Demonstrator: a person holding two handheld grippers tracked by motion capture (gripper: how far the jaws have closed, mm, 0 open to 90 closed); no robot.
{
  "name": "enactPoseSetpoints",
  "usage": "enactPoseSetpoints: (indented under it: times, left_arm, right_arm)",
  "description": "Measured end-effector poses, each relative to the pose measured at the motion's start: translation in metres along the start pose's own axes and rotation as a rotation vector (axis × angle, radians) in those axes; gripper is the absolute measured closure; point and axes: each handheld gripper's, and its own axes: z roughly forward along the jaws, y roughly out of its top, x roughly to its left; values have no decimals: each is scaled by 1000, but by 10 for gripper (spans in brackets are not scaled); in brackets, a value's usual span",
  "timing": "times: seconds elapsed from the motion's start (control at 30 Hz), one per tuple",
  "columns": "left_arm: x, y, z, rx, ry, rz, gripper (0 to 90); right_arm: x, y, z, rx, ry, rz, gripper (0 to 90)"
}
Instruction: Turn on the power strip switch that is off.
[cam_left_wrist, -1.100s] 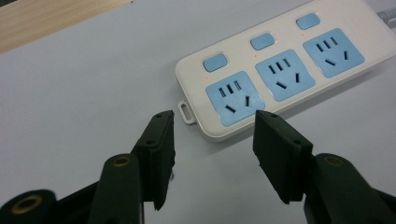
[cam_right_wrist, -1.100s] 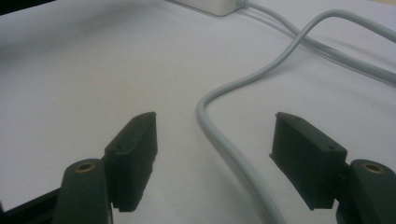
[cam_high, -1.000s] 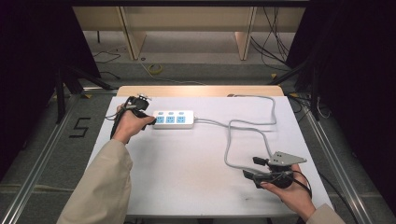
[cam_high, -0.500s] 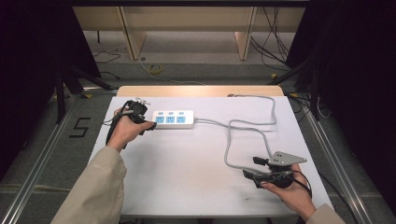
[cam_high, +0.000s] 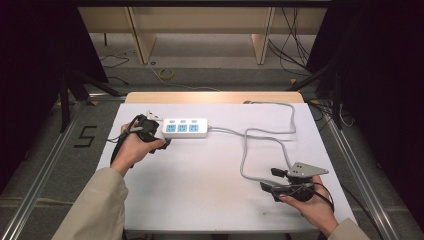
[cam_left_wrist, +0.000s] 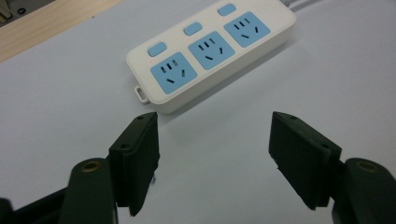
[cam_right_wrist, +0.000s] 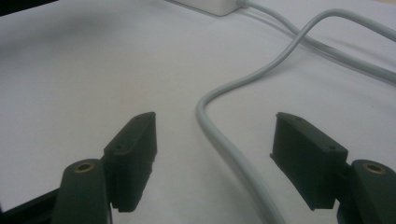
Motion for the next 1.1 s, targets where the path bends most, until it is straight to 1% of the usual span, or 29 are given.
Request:
enactPoseSetpoints:
  times: [0.13, 0.47, 0.6, 0.87, 0.9, 0.93, 1.0, 1.1]
  left_arm:
    - [-6, -7, -3, -1, -3, 12, 318]
    - [-19, -22, -10, -36, -15, 36, 308]
    - [-26, -30, -13, -49, -19, 47, 306]
    - [-41, -50, -14, -85, -40, 49, 304]
    - [-43, -54, -14, -93, -45, 44, 304]
    - [-45, -57, -13, -99, -44, 39, 303]
    - [-48, -63, -11, -97, -38, 42, 303]
    - [-49, -70, -11, -110, -27, 38, 304]
  right_arm:
    - [0, 0, 0, 1, 1, 0, 315]
    - [0, -1, 1, 3, 2, 3, 313]
    - [0, -1, 1, 6, 3, 1, 313]
    - [0, -1, 1, 4, 7, -5, 311]
    - [0, -1, 1, 3, 7, -5, 312]
    - [0, -1, 1, 3, 7, -5, 311]
    - [0, -1, 1, 5, 7, -6, 312]
    - [1, -1, 1, 6, 7, -6, 311]
